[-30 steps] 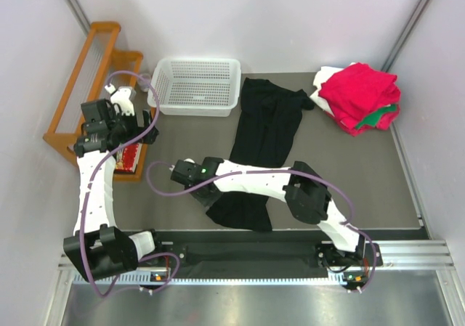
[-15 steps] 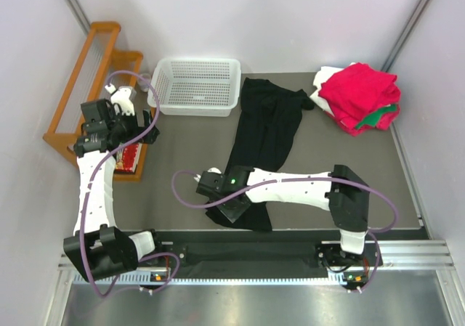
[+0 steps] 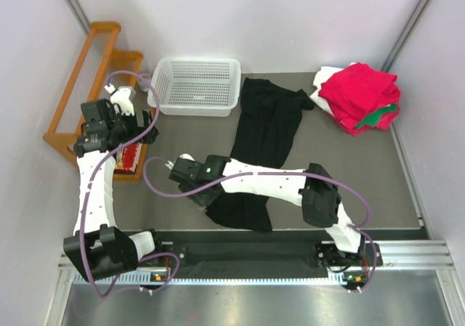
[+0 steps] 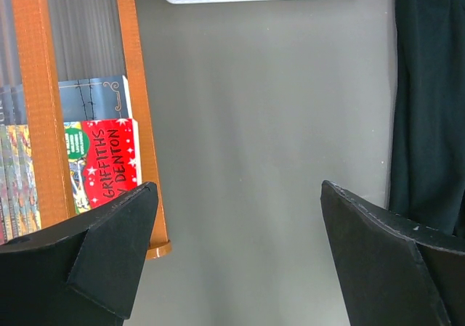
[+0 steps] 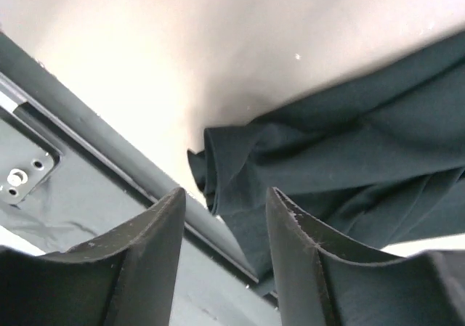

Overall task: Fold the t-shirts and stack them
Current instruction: Fold the tshirt

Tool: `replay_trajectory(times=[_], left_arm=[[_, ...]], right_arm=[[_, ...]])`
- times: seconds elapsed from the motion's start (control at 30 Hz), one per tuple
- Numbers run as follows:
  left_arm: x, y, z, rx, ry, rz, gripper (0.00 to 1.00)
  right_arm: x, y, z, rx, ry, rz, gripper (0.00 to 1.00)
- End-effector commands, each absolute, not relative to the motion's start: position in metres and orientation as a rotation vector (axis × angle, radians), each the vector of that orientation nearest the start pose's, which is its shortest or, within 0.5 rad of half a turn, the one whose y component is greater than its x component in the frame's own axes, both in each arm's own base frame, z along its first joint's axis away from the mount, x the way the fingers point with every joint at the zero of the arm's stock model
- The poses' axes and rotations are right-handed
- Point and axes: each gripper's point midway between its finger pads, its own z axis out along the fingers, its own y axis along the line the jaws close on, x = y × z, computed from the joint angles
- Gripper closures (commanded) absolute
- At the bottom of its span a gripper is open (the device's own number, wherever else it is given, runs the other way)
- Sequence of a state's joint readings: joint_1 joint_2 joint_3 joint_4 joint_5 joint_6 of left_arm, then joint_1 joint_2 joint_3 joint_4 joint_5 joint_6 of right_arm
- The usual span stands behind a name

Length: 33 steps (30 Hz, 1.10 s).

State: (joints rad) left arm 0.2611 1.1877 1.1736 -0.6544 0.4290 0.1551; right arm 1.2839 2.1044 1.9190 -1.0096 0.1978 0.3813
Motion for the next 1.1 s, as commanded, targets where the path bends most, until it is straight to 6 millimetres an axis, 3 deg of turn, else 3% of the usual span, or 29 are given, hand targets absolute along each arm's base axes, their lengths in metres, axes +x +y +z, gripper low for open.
replay_trajectory(times=[0.0, 0.3, 1.07], left_arm=[[0.336, 0.022, 0.248, 0.106, 2.132, -0.222, 0.02], [0.338, 0.024, 0.253, 0.095, 2.119, -0.214, 0.02], [0.338, 0.029, 0.248, 0.073, 2.127, -0.186, 0.02]], right_arm=[[0.165, 0.442, 0.106, -1.144, 2.474, 0.183, 0.56], [0.175, 0.434, 0.088, -1.125, 2.514, 0.168, 0.59], [0.160, 0.433, 0.061, -1.197, 2.555, 0.155, 0.57]])
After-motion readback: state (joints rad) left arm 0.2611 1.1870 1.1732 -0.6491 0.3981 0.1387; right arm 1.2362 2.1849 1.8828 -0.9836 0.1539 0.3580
